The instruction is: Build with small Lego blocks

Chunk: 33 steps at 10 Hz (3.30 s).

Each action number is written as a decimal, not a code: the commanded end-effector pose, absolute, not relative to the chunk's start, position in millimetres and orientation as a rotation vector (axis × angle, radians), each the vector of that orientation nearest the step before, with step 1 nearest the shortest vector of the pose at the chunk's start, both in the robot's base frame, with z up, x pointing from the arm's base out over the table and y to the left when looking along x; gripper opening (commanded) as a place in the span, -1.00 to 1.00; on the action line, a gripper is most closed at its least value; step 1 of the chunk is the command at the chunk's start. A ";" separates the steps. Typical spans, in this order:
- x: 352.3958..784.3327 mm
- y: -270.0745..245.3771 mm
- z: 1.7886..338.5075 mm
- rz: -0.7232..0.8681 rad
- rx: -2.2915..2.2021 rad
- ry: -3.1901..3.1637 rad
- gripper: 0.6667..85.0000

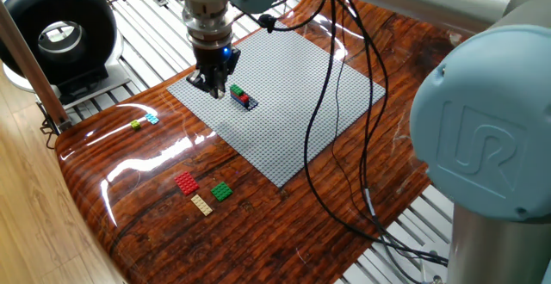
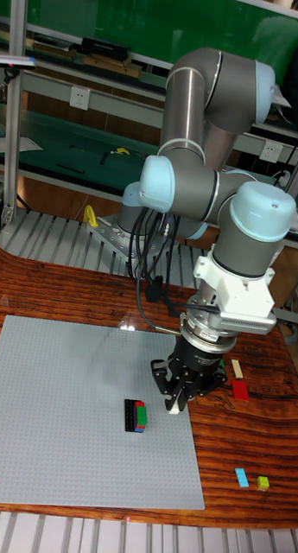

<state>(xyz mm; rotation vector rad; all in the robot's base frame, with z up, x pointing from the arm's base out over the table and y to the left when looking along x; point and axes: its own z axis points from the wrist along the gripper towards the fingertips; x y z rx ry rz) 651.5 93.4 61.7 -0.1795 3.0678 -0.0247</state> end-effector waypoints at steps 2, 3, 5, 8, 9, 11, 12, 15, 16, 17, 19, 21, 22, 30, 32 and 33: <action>650.2 82.3 64.4 -0.034 -0.145 3.076 -0.98; 649.4 82.3 64.3 -0.034 -0.161 3.078 -0.98; 660.4 74.4 53.2 -0.042 -0.182 3.070 -0.98; 660.7 56.1 44.8 -0.043 -0.229 3.055 -0.98; 661.9 63.7 44.9 0.001 -0.231 3.048 -0.98; 662.0 61.3 44.9 -0.011 -0.185 3.052 -0.98; 662.8 59.3 44.9 -0.023 -0.186 3.049 -0.98; 659.9 41.4 47.3 -0.061 -0.211 3.058 -0.98; 659.2 40.2 46.9 -0.056 -0.211 3.056 -0.98; 657.8 44.0 46.4 -0.033 -0.205 3.053 -0.98; 659.0 48.9 46.7 -0.007 -0.187 3.045 -0.98; 659.8 46.9 46.8 -0.018 -0.171 3.044 -0.98; 659.8 46.9 46.8 -0.018 -0.173 3.043 -0.98; 663.1 48.8 45.4 0.032 -0.097 3.047 -0.98; 658.7 46.0 46.6 0.033 -0.120 3.049 -0.98; 655.1 47.0 47.1 0.033 -0.129 3.048 -0.98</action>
